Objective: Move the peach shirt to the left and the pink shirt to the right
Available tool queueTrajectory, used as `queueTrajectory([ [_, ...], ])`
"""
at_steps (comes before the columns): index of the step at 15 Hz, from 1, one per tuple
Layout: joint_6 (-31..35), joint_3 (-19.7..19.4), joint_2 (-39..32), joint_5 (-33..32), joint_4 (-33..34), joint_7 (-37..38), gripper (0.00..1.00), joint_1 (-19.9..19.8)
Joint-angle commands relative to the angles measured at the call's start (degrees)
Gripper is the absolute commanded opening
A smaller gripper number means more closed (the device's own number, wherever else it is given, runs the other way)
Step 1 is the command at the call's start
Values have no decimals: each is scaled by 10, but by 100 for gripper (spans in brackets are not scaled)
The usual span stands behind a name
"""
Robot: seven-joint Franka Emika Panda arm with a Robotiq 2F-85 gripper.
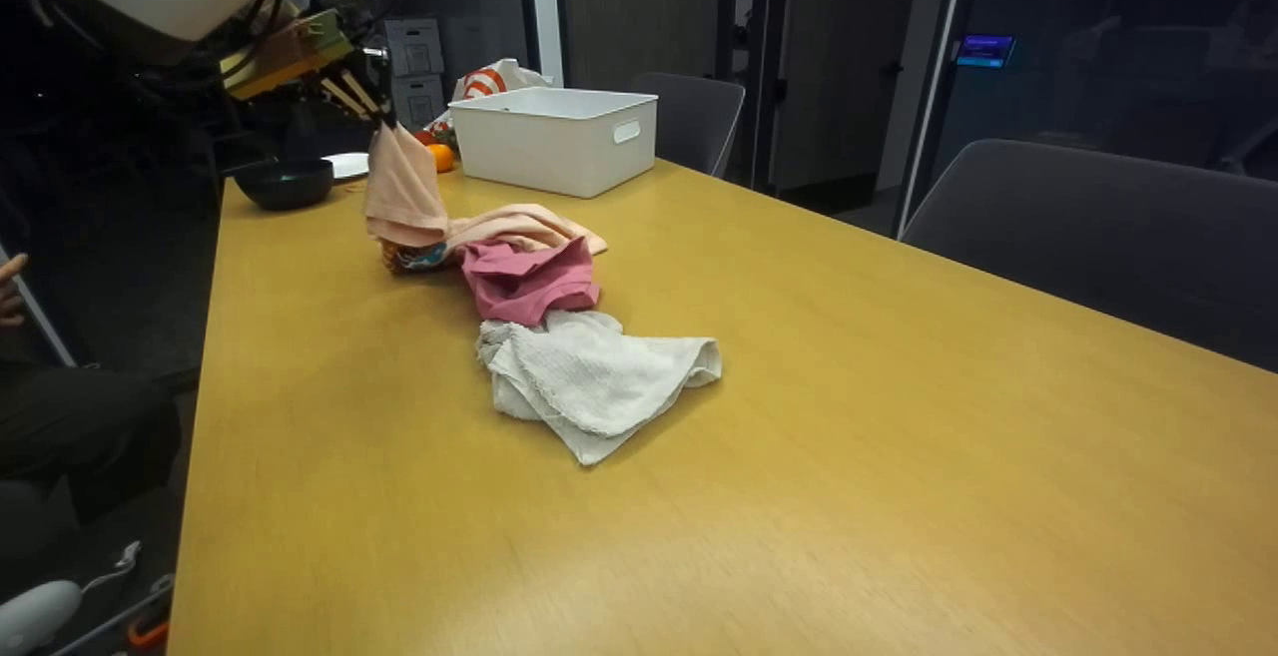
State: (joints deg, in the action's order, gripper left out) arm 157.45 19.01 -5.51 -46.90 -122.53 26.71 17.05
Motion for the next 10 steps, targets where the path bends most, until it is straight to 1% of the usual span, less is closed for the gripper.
queueTrajectory([
  [1, -2, 6, -9, 42, 13, -47, 40, -6],
  [2, -13, 11, -5, 81, 9, -71, 47, -9],
  [3, -14, -3, 4, 126, 6, -95, 56, 3],
  [4, -18, -7, 13, 157, 7, -106, 62, 1],
  [5, -29, 3, 20, 169, 7, -101, 71, -14],
  [6, -48, -5, 32, 179, 6, -92, 78, -16],
  [7, -68, -9, 41, 194, 2, -91, 87, -22],
  [8, -86, -28, 50, 207, -3, -89, 93, -14],
  [9, -107, -35, 60, 210, -11, -83, 99, -20],
  [10, -129, -42, 68, 216, -19, -81, 100, -24],
])
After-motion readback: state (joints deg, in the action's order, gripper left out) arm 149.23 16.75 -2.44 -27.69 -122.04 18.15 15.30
